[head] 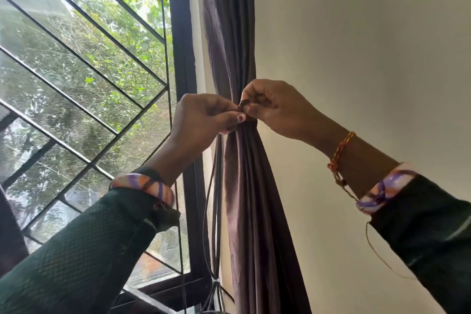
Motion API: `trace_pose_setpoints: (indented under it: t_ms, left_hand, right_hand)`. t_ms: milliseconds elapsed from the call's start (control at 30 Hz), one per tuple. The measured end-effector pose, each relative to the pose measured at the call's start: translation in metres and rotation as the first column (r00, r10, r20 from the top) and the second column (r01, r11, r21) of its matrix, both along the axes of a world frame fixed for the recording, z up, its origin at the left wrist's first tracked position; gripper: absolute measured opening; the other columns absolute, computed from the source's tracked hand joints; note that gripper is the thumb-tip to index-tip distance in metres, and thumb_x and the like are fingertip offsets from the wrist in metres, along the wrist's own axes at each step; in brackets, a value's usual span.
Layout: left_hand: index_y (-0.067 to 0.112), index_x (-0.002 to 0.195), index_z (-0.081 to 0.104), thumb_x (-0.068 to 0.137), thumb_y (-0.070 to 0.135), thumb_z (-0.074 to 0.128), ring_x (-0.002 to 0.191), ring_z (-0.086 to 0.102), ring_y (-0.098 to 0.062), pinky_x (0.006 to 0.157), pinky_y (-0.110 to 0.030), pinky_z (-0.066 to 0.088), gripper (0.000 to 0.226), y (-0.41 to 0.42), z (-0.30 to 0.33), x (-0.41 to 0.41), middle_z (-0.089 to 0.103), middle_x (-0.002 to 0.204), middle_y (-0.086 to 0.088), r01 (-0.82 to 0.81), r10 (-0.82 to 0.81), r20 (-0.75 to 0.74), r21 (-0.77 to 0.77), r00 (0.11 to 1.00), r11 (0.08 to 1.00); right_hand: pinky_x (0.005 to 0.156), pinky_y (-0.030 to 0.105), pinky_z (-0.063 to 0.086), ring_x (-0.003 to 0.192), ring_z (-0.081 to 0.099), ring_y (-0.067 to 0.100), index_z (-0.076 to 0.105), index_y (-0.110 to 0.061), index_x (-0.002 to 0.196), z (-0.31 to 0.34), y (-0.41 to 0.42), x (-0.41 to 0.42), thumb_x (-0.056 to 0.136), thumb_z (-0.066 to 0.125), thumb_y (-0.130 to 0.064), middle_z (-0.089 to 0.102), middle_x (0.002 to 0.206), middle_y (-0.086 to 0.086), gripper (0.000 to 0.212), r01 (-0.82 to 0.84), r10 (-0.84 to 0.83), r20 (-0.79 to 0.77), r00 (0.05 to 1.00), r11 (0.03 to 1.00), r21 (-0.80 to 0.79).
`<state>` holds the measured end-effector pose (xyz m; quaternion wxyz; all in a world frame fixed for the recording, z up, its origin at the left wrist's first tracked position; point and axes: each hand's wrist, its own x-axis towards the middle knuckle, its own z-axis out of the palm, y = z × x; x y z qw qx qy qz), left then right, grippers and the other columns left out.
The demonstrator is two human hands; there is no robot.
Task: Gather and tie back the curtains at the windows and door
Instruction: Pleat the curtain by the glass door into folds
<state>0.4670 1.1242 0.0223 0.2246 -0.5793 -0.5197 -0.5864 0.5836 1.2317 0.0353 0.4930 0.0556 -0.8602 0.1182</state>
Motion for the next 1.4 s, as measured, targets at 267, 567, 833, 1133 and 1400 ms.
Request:
trace_pose_setpoints:
  t_ms: [267, 567, 833, 1133, 1400]
  left_hand:
    - [0.000, 0.072, 0.068, 0.081, 0.008, 0.062, 0.061, 0.047, -0.020, 0.058, -0.016, 0.037, 0.013, 0.003, 0.000, 0.003, 0.052, 0.061, -0.007, -0.404, 0.403, -0.401, 0.086, 0.823, 0.911]
    - [0.007, 0.088, 0.052, 0.084, 0.029, 0.050, 0.096, 0.052, -0.032, 0.075, -0.040, 0.043, 0.023, 0.005, 0.005, 0.017, 0.057, 0.096, -0.013, -0.631, 0.562, -0.518, 0.055, 0.645, 0.774]
    - [0.007, 0.103, 0.051, 0.086, 0.022, 0.052, 0.098, 0.055, -0.032, 0.063, -0.033, 0.031, 0.023, 0.001, 0.000, 0.020, 0.059, 0.104, -0.012, -0.756, 0.677, -0.505, 0.072, 0.535, 0.651]
    - [0.005, 0.099, 0.063, 0.076, 0.014, 0.062, 0.072, 0.064, -0.027, 0.055, -0.032, 0.052, 0.025, -0.003, -0.007, -0.002, 0.066, 0.079, -0.008, -0.655, 0.773, -0.593, 0.495, 0.225, 0.571]
    - [0.012, 0.080, 0.067, 0.074, 0.034, 0.042, 0.080, 0.059, -0.030, 0.060, -0.034, 0.047, 0.035, -0.017, 0.008, 0.007, 0.063, 0.076, -0.009, -0.735, 0.650, -0.631, 0.180, 0.423, 0.654]
  right_hand:
    - [0.067, 0.032, 0.054, 0.076, 0.063, 0.021, 0.048, -0.013, 0.110, -0.004, -0.010, -0.013, 0.098, 0.043, -0.015, 0.061, 0.086, 0.003, 0.013, 0.113, -0.114, -0.159, 0.981, 0.993, -0.011]
    - [0.075, 0.037, 0.050, 0.090, 0.062, 0.028, 0.051, -0.015, 0.115, 0.003, -0.013, -0.020, 0.096, 0.044, -0.021, 0.064, 0.104, 0.007, 0.021, 0.278, -0.291, -0.200, 0.935, 0.956, -0.091]
    - [0.071, 0.033, 0.056, 0.086, 0.064, 0.023, 0.055, -0.011, 0.107, 0.006, -0.010, -0.025, 0.093, 0.050, -0.014, 0.063, 0.097, 0.006, 0.015, 0.093, -0.124, -0.097, 0.988, 0.958, -0.273]
    - [0.054, 0.029, 0.047, 0.057, 0.053, 0.017, 0.055, -0.015, 0.076, 0.013, -0.015, -0.025, 0.091, 0.050, -0.013, 0.055, 0.064, 0.003, 0.016, 0.022, -0.050, -0.064, 0.997, 0.922, -0.387]
    - [0.046, 0.026, 0.049, 0.059, 0.054, 0.014, 0.056, -0.014, 0.087, -0.004, -0.024, -0.023, 0.089, 0.055, -0.006, 0.056, 0.077, 0.006, 0.007, -0.092, 0.031, -0.121, 0.992, 0.836, -0.541]
